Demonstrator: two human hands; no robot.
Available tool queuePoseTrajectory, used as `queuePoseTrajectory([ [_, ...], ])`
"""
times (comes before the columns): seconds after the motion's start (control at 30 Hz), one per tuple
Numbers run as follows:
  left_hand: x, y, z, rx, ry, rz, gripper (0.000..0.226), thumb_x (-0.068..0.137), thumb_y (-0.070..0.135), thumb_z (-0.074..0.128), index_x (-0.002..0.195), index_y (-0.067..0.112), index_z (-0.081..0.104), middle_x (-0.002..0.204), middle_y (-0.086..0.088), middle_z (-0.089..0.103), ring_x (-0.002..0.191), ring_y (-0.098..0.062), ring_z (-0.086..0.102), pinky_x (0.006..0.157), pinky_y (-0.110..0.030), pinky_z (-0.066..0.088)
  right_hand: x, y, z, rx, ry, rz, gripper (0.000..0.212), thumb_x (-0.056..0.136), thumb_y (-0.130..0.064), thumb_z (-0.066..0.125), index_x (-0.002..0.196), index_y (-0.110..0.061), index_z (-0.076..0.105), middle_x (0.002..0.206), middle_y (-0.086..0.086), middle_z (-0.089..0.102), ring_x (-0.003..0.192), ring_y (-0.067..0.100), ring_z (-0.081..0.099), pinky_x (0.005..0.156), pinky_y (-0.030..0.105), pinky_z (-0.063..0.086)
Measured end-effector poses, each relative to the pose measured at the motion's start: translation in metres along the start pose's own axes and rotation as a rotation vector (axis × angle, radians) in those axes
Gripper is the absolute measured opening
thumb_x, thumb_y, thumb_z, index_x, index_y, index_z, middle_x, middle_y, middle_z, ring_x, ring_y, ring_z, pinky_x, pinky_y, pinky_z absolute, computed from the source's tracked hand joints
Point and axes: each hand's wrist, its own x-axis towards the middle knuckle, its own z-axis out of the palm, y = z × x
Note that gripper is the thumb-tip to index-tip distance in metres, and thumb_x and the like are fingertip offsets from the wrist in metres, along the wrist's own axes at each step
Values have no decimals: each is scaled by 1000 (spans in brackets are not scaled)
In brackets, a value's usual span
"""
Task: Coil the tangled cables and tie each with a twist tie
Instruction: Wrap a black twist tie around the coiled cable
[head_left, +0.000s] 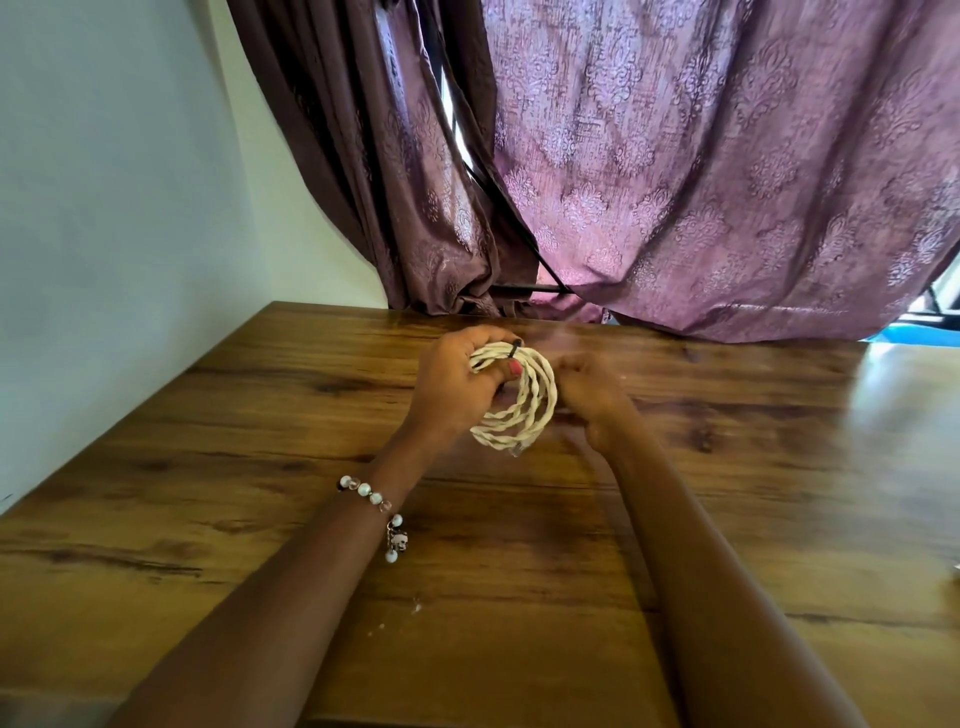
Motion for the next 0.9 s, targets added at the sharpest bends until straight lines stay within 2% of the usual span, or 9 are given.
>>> queuePoseTrajectory([
  [0.07, 3, -3, -4, -25, 43, -99, 21, 76, 9, 76, 96, 13, 72, 89, -2, 72, 80, -13, 68, 70, -25, 55, 1, -6, -1, 33, 95, -230, 37, 79, -34, 73, 83, 3, 66, 80, 20, 69, 69, 40, 62, 65, 51, 57],
  [0.13, 5, -1, -6, -111, 76, -256, 20, 76, 9, 77, 95, 12, 71, 84, -2, 71, 70, -10, 66, 57, -20, 53, -6, -16, -1, 126, 10, -414, 21, 76, -21, 76, 83, -3, 66, 78, 10, 69, 68, 18, 64, 62, 34, 57],
  [0.2, 4, 3, -9, -263, 103, -429, 17, 77, 4, 75, 93, 8, 70, 75, -4, 68, 51, -5, 59, 41, -17, 42, -10, -21, 1, -165, -81, -663, 16, 73, -6, 79, 82, -8, 65, 78, 0, 64, 70, 5, 58, 59, 22, 48],
  [0.33, 5, 5, -15, -394, 94, -630, 7, 72, -3, 71, 74, 3, 70, 55, -4, 59, 41, -8, 45, 35, -16, 30, -2, -10, 12, -773, -24, -1000, 24, 66, -4, 77, 84, -16, 67, 79, -6, 53, 76, 21, 53, 67, 28, 36],
  [0.4, 6, 5, -17, -460, 92, -698, 10, 71, -4, 70, 67, 4, 66, 50, -3, 56, 41, -9, 43, 35, -17, 29, -2, -8, 12, -794, 12, -1041, 26, 68, -8, 77, 92, -17, 69, 82, -1, 56, 79, 23, 52, 68, 27, 34],
  [0.5, 7, 5, -18, -548, 85, -762, 4, 76, -4, 66, 80, -4, 67, 53, -9, 55, 34, -10, 41, 35, -18, 32, -4, -8, 12, -795, 25, -1128, 25, 73, -24, 77, 98, -22, 74, 87, 5, 59, 81, 24, 52, 68, 29, 38],
  [0.63, 7, 0, -17, -529, 58, -762, 3, 75, -6, 65, 78, -5, 67, 56, -11, 54, 31, -11, 40, 35, -17, 30, -1, -5, 21, -808, 32, -1206, 20, 74, -16, 74, 94, -21, 75, 87, 6, 62, 81, 27, 55, 62, 33, 44],
  [0.77, 6, -4, -18, -410, -27, -667, 8, 82, -4, 64, 86, -1, 70, 63, -9, 64, 46, -10, 50, 36, -18, 27, 0, -4, 19, -489, 98, -991, 12, 75, -3, 72, 84, -10, 75, 82, 3, 67, 78, 12, 56, 65, 19, 38],
  [0.9, 1, 0, -18, -325, -223, -533, 18, 83, 0, 68, 101, 3, 68, 70, -10, 69, 51, -6, 59, 39, -15, 36, 2, -5, 14, -135, 131, -755, 10, 81, -10, 67, 76, -4, 72, 75, 5, 71, 70, 19, 65, 60, 38, 50],
])
